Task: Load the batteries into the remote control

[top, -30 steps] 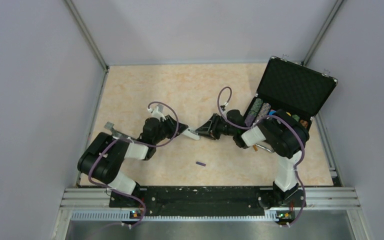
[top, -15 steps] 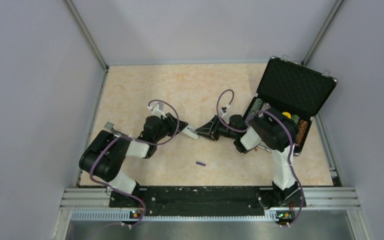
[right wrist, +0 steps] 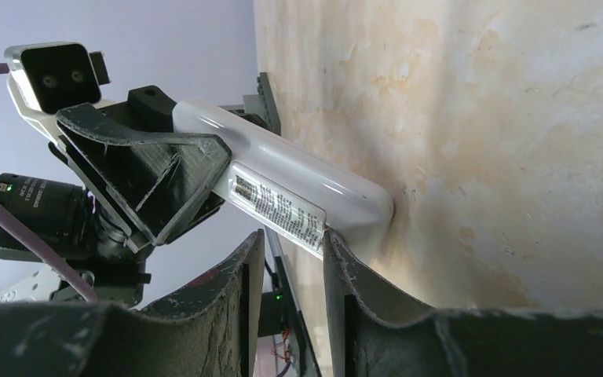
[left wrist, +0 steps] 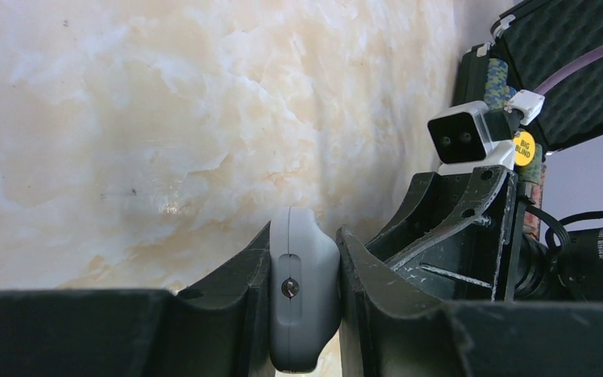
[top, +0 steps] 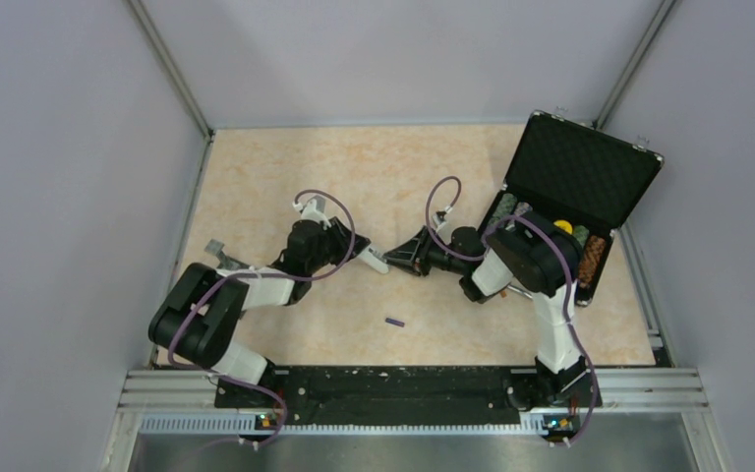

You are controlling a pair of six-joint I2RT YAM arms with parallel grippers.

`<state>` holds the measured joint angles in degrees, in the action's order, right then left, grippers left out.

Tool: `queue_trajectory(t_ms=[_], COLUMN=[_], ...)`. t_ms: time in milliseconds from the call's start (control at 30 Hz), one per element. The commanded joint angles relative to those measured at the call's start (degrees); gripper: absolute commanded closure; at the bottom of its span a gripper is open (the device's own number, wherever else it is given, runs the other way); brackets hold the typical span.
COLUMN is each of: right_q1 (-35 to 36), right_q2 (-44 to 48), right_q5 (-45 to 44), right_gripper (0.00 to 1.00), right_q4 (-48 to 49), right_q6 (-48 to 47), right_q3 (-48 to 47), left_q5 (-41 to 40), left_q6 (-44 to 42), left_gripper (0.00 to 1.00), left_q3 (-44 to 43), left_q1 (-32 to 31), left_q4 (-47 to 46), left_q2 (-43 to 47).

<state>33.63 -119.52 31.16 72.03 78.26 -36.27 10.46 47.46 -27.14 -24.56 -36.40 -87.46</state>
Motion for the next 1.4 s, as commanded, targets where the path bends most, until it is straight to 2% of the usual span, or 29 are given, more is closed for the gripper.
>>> queue_trajectory(t_ms=[0, 267, 600, 900, 1033, 1367], right_q1=[3.42, 3.12, 1.85, -0.24, -1.15, -1.73], right_q2=[3.21, 5.58, 9.31, 14.87, 18.20, 26.61], right_q5=[4.36, 3.68, 1.86, -2.44, -6.58, -14.21], right_gripper=[0.68, 0.69, 0.69, 0.67, 0.65, 0.60], right_q4=[14.93, 15.79, 8.71, -11.46, -20.99, -38.01], right_q6=[3.76, 4.46, 1.18, -6.43, -10.49, -21.65], right_q3=[-3.52, -3.76, -1.24, -0.05, 0.53, -1.10], left_q5=[-3.45, -7.16, -8.58, -9.89, -14.22, -17.07], left_q6=[-7.17, -9.36, -10.38, -11.16, -11.19, -14.60], left_gripper=[1.00, 1.00, 1.00, 1.00, 1.00, 1.00], left_q3=[1.74, 1.60, 0.77, 0.05, -0.96, -2.02], left_q1=[-2.44, -2.74, -2.80, -2.82, -2.84, -2.85], left_q4=[19.68, 22.55, 24.03, 27.63, 29.78, 33.25], left_q2=[-2.52, -1.45, -0.13, 3.78, 6.12, 10.52])
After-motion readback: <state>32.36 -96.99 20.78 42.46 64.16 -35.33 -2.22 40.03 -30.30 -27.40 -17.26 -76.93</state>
